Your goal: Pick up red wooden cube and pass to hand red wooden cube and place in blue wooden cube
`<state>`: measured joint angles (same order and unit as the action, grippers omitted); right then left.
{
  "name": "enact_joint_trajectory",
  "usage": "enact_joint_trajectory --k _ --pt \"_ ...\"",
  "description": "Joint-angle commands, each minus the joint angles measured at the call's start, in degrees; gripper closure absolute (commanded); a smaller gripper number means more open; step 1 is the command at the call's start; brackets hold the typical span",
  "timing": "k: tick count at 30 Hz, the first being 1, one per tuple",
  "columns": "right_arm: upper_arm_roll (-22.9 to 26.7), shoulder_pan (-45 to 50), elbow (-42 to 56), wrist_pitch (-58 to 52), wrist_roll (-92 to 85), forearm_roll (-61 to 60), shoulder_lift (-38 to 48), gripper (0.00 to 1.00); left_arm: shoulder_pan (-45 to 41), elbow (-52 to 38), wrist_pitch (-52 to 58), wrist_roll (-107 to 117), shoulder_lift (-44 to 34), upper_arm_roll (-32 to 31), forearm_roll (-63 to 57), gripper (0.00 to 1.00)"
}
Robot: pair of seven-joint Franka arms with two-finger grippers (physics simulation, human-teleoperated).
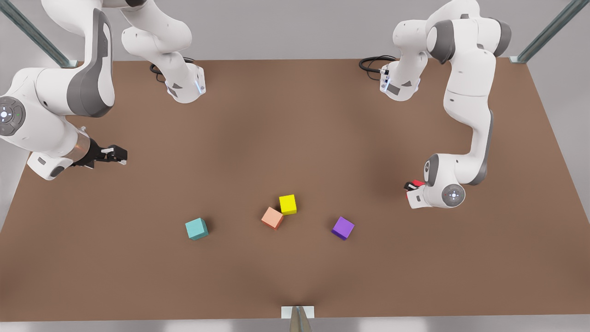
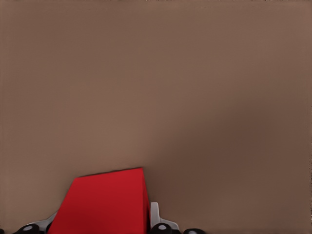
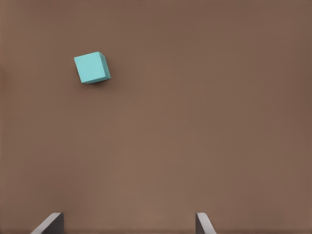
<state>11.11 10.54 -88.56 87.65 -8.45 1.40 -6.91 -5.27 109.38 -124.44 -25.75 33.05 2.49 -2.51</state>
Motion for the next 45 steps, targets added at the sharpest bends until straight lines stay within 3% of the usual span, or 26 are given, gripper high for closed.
enact_joint_trajectory --k 1,3,5,6,9,12,14,15,17,19,26,45 --pt "0.1 0.0 -0.1 0.1 -0.2 -0.1 0.1 0.0 -0.1 0.0 0.1 -0.1 -0.4 0.0 0.2 0.32" --pt "0.1 0.0 -0.1 0.2 -0.2 0.0 0.0 0.0 0.0 -0.9 0.3 3.2 -1.4 -0.5 0.3 0.32" --pt "0.0 0.1 0.7 0.8 -0.8 0.0 -1.7 0.0 0.3 -12.6 16.2 6.1 0.7 -1.4 8.3 0.32" --pt "0.0 0.4 2.1 0.9 -3.1 -1.5 -3.9 0.0 0.3 -18.7 25.5 11.2 0.9 -1.5 14.5 0.32" --pt "0.1 -0.1 11.7 0.2 -26.7 -17.3 -17.5 0.0 0.3 -21.8 33.0 15.0 2.2 -1.7 39.2 0.32" --pt "0.0 0.1 20.7 0.7 -40.8 -36.4 -29.2 0.0 0.3 -31.6 32.2 17.7 9.9 -12.0 53.3 0.32" --pt "-0.6 0.3 27.4 5.5 -57.7 -54.7 -38.3 0.0 0.2 -36.6 20.8 22.7 15.5 -22.1 59.6 0.32" --pt "-3.5 0.2 27.6 10.2 -65.8 -59.5 -40.3 0.0 0.0 -39.9 15.3 24.1 19.2 -27.5 59.7 0.32" --pt "-7.1 0.1 26.9 10.9 -72.7 -62.6 -41.6 0.0 -0.7 -44.7 4.0 24.5 25.3 -37.1 59.8 0.32" --pt "-10.8 -0.1 27.0 10.4 -82.2 -63.9 -43.6 0.0 -2.3 -49.2 0.6 24.4 28.8 -40.2 59.8 0.32" --pt "-11.2 -1.4 26.5 -4.9 -107.1 -73.9 -46.6 0.0 -5.0 -52.5 -4.8 24.1 31.5 -43.0 59.8 0.32" --pt "-14.3 0.2 26.2 1.4 -112.6 -81.8 -49.0 0.0 -5.1 -52.3 -5.0 17.8 31.5 -42.8 59.6 0.32"
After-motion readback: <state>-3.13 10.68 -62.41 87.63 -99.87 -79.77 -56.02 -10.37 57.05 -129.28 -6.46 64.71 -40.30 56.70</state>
